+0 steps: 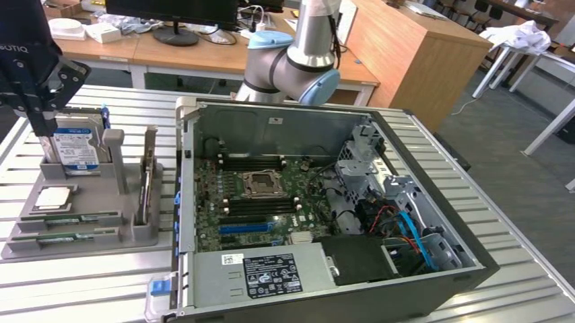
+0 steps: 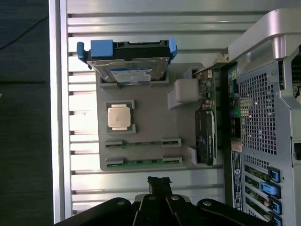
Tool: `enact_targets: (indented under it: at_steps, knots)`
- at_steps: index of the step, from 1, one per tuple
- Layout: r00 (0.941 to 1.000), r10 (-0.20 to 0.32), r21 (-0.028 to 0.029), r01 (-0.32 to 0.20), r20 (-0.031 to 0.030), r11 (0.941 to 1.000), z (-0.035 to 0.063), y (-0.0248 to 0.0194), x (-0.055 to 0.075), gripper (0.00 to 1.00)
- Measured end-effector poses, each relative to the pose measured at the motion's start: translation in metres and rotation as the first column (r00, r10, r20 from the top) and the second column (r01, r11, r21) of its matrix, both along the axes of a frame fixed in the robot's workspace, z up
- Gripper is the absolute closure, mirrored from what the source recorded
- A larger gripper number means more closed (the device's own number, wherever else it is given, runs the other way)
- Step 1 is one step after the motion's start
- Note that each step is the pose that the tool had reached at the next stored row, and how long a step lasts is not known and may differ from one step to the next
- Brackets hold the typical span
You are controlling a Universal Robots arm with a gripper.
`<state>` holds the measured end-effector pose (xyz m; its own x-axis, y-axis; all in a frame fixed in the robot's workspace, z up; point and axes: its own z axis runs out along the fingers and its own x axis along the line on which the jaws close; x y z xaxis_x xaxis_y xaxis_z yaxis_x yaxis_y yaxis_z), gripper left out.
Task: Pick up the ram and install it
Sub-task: 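Pick up the ram and move it above insertion slot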
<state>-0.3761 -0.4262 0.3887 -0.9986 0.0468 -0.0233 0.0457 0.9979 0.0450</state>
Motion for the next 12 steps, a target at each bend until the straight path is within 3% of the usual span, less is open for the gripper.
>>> enact_targets:
  at_steps: [6, 12]
  knots:
    - [0.9964, 0.085, 0.0, -0.085, 0.0, 0.9964, 0.0, 0.0, 0.0, 0.9]
    - [0.9834, 0.182, 0.0, -0.182, 0.0, 0.9834, 0.0, 0.0, 0.0, 0.9]
